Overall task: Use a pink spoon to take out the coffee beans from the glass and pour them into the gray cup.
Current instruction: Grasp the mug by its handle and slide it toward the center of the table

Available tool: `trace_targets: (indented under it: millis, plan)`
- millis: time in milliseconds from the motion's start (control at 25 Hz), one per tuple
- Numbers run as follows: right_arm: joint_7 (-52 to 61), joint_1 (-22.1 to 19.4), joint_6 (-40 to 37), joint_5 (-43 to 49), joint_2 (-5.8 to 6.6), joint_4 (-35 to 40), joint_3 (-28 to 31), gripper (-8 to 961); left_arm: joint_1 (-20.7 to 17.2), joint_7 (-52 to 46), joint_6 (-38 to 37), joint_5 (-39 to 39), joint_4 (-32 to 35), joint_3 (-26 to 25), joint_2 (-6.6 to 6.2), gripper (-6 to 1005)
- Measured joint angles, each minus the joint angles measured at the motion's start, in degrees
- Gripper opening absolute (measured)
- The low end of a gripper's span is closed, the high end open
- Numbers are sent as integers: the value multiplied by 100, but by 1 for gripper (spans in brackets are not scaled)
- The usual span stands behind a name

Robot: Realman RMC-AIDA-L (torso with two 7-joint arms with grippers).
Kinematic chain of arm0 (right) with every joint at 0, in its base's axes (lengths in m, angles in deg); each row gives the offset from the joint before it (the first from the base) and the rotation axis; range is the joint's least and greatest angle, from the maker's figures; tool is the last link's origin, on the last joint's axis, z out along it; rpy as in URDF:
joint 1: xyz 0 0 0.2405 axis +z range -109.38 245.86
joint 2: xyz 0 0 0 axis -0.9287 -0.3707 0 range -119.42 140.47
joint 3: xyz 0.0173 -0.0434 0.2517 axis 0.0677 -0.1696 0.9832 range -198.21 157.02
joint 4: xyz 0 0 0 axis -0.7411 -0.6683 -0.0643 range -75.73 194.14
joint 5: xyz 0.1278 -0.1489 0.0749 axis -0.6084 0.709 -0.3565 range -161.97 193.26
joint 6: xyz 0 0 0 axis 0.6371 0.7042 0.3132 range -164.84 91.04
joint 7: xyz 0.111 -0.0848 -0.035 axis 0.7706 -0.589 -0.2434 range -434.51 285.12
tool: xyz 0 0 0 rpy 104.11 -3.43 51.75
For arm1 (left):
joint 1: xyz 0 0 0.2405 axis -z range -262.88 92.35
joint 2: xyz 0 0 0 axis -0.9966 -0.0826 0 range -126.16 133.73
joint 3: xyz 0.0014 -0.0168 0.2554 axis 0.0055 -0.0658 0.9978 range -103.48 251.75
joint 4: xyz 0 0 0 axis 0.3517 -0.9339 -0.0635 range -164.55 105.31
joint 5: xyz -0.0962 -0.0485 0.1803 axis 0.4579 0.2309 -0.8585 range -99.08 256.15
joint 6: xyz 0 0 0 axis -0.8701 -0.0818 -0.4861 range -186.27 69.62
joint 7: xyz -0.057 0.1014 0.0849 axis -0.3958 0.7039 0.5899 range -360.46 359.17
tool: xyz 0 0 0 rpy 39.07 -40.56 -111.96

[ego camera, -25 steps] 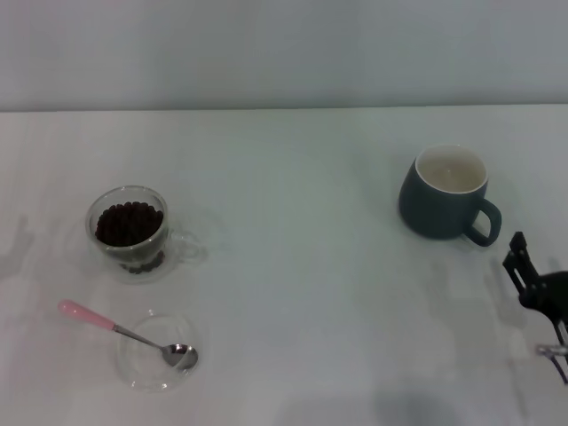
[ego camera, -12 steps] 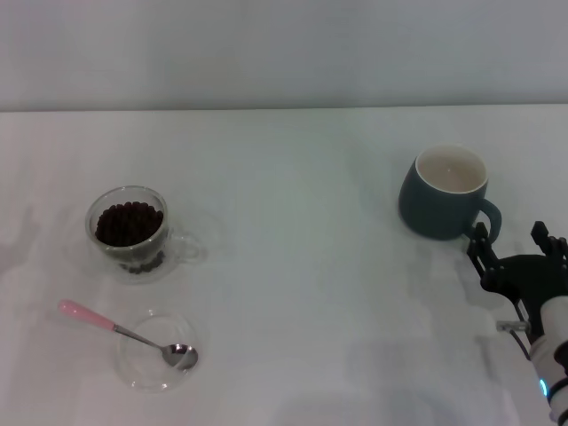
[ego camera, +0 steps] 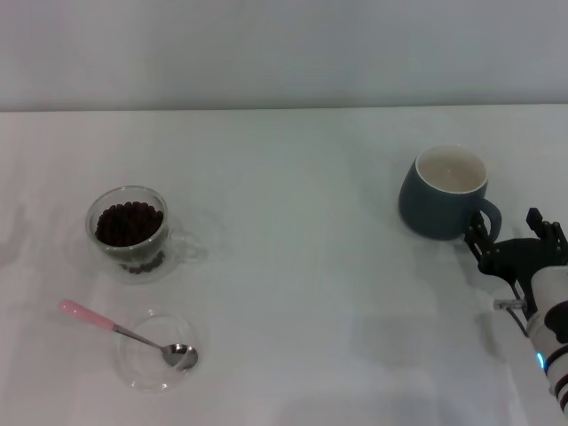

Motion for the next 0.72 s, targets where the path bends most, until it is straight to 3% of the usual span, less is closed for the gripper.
trace_targets:
  millis: [320,720]
  plan:
    - [45,136,129,-5,12,-241,87,775,0,3,-3,0,-1,0,-3,857]
    - [1067,274,153,54,20,-762,85,728,-39,6,-10,-11,8,13,0,857]
